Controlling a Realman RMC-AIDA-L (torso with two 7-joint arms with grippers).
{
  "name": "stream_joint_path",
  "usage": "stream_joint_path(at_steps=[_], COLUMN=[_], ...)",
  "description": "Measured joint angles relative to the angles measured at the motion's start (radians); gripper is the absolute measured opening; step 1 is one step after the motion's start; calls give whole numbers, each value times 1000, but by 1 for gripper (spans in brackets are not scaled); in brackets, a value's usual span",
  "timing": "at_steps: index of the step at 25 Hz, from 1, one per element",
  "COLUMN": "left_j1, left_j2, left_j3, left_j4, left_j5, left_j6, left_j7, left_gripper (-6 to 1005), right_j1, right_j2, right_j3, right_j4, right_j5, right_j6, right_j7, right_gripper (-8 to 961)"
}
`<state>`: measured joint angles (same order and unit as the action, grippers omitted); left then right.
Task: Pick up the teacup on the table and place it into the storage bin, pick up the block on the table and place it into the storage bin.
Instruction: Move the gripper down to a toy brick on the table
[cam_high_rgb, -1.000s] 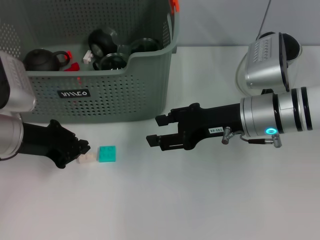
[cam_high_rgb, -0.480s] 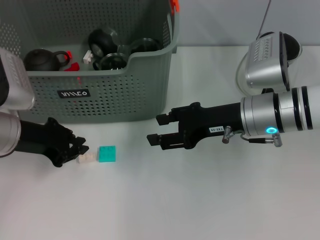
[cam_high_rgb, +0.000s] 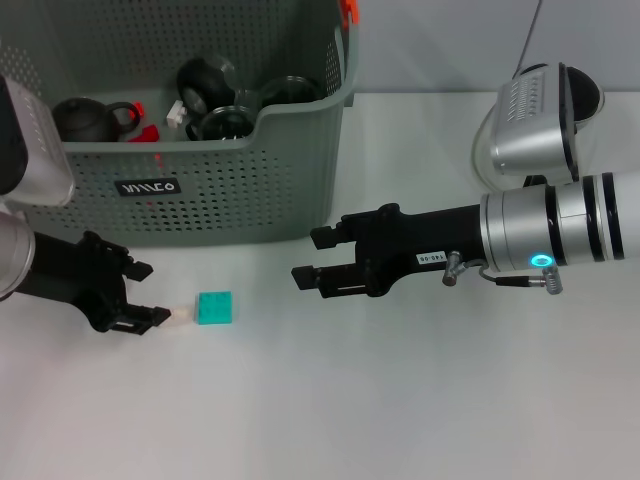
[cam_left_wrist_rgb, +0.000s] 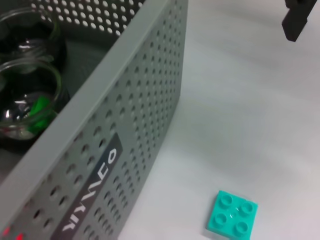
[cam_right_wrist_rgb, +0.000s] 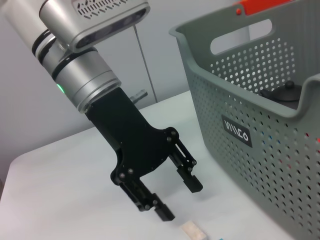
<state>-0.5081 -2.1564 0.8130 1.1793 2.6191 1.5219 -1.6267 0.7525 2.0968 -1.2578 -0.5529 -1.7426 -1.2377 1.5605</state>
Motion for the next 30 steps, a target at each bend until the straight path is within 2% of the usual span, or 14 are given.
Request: stream_joint_path(at_steps=[14,20,30], left_j1=[-15,-16,-38], left_j2=[-7,-10,-4], left_j3=[59,120,127], left_j4=[-9,-35,-99], left_j5=[20,44,52], left_j6=[-15,-60,-103], left_j7=[-17,-43,-55], left_gripper=[872,861,861], right_j1=[-4,-5,-5], right_j2=[-1,-1,0], right_j3=[-2,-3,-5], right_j4=[0,1,3], right_j5=[-1,-4,-6], right_j6=[-7,-7,-6], right_j7=[-2,-2,-3], right_gripper=[668,668,667])
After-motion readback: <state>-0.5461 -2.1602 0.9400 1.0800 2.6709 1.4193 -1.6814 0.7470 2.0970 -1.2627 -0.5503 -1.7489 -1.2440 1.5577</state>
